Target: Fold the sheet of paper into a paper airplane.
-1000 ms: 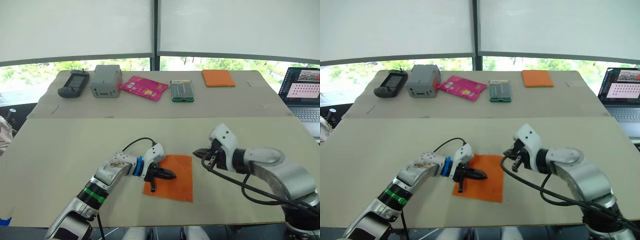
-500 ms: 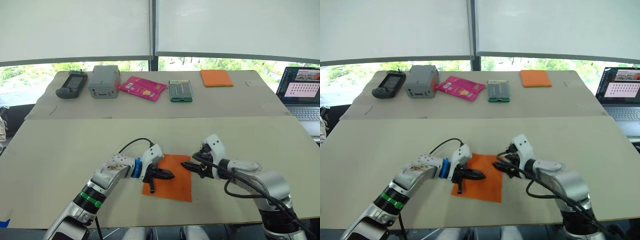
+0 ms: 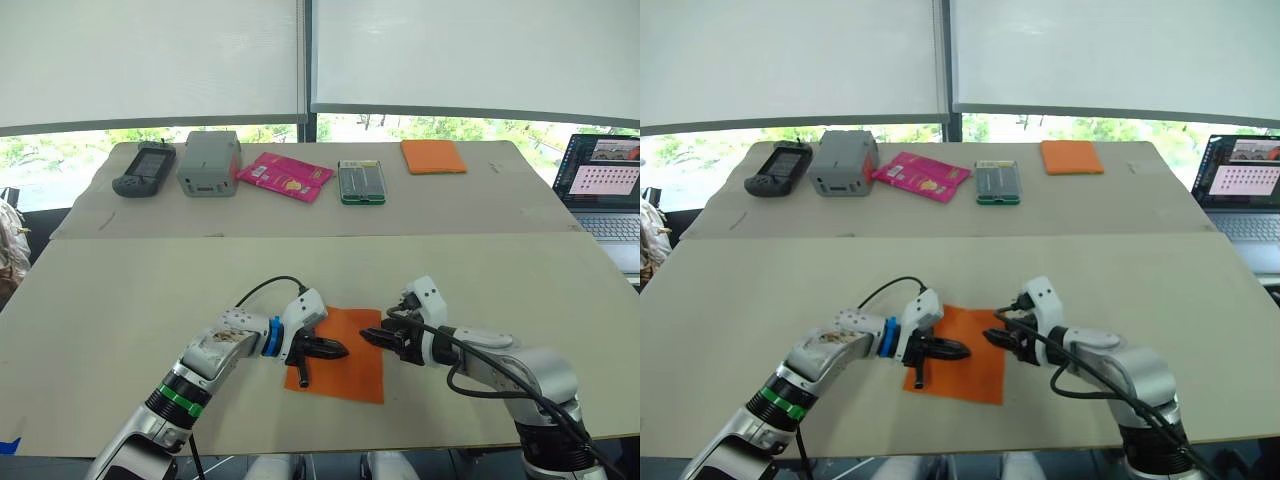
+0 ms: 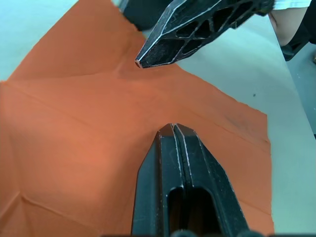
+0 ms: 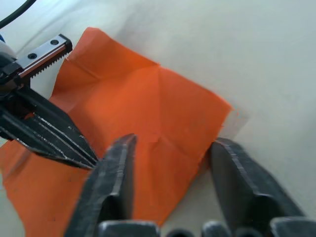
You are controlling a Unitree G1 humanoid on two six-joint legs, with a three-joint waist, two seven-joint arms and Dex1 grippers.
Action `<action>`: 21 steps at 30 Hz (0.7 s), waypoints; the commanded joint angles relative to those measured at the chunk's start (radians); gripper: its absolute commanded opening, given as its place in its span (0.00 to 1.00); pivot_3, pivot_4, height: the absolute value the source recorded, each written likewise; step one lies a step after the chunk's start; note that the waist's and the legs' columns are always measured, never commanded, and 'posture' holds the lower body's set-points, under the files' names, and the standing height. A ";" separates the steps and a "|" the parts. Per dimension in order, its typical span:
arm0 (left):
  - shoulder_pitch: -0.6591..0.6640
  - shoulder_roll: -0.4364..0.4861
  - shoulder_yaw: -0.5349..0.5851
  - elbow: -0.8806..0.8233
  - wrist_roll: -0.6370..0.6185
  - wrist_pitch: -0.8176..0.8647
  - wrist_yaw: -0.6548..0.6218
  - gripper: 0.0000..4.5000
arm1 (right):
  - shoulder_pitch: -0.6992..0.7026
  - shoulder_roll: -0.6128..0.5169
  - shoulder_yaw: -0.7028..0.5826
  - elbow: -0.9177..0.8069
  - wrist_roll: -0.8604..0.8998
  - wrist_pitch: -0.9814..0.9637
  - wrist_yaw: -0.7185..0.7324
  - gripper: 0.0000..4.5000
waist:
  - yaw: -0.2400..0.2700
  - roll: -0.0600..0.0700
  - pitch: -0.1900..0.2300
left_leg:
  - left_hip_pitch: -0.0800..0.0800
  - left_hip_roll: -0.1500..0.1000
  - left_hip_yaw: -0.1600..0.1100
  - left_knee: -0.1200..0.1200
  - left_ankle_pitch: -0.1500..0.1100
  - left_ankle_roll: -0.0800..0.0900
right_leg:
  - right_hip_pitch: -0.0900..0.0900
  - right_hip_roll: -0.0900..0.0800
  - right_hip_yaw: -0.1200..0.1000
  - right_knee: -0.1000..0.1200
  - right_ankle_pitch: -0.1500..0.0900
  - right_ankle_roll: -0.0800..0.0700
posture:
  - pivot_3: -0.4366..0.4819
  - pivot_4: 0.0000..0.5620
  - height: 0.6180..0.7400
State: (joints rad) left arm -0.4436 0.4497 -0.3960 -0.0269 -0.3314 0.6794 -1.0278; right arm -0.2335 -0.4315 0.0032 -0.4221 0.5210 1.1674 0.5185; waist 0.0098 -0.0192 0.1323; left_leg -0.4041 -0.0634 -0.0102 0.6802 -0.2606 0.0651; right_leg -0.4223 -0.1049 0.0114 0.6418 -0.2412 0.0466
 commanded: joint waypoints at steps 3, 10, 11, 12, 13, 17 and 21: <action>0.017 0.031 0.014 0.021 0.039 0.001 0.031 0.00 | -0.012 0.010 -0.004 -0.005 0.024 -0.028 0.004 0.08 | 0.000 0.000 0.000 | 0.000 0.000 0.000 0.000 0.000 0.000 | 0.000 0.000 0.000 0.000 0.000 0.000 | 0.48 0.27 1.00; 0.038 0.077 0.075 -0.025 0.024 -0.002 0.046 0.00 | -0.054 0.005 0.025 0.057 -0.022 -0.117 0.000 0.00 | -0.008 0.000 0.000 | 0.000 0.001 0.000 0.000 0.000 -0.001 | -0.001 0.000 0.000 0.001 0.000 0.000 | 0.48 0.27 1.00; 0.041 0.080 0.080 -0.031 0.022 -0.004 0.048 0.00 | -0.061 0.007 0.024 0.065 -0.023 -0.126 0.000 0.00 | -0.009 0.000 0.000 | 0.000 0.001 0.000 0.000 0.000 -0.001 | -0.001 0.000 0.000 0.001 0.000 0.000 | 0.48 0.27 1.00; 0.053 0.090 0.097 -0.054 0.009 -0.003 0.048 0.00 | -0.085 -0.020 0.058 0.087 -0.062 -0.178 0.018 0.00 | -0.009 0.000 0.000 | 0.000 0.001 0.000 0.000 0.001 -0.001 | -0.001 0.000 0.000 0.001 0.000 0.000 | 0.48 0.27 1.00; 0.064 0.096 0.108 -0.072 -0.001 -0.001 0.046 0.00 | -0.109 -0.052 0.101 0.106 -0.103 -0.225 0.041 0.00 | -0.010 0.000 0.000 | 0.000 0.000 0.000 0.000 0.000 -0.001 | -0.001 0.000 0.000 0.001 0.000 0.000 | 0.48 0.27 1.00; 0.086 0.100 0.113 -0.095 -0.005 0.002 0.049 0.00 | -0.180 -0.116 0.209 0.161 -0.206 -0.379 0.103 0.00 | -0.004 0.000 0.000 | 0.000 -0.001 0.001 0.000 0.001 -0.001 | -0.001 0.003 -0.002 0.001 0.000 0.000 | 0.48 0.27 1.00; 0.096 0.092 0.114 -0.103 -0.004 0.008 0.066 0.00 | -0.176 -0.177 0.292 0.148 -0.300 -0.517 0.165 0.00 | 0.002 0.000 0.000 | 0.000 -0.001 0.001 0.000 0.001 -0.001 | -0.001 0.003 -0.002 0.001 0.000 0.000 | 0.48 0.27 1.00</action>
State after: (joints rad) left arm -0.3570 0.5435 -0.2844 -0.1147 -0.3378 0.6793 -0.9715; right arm -0.4136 -0.5865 0.2788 -0.2478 0.2612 0.7272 0.6581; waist 0.0117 -0.0187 0.1326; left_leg -0.4044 -0.0641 -0.0094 0.6803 -0.2600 0.0642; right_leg -0.4231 -0.1019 0.0094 0.6422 -0.2412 0.0468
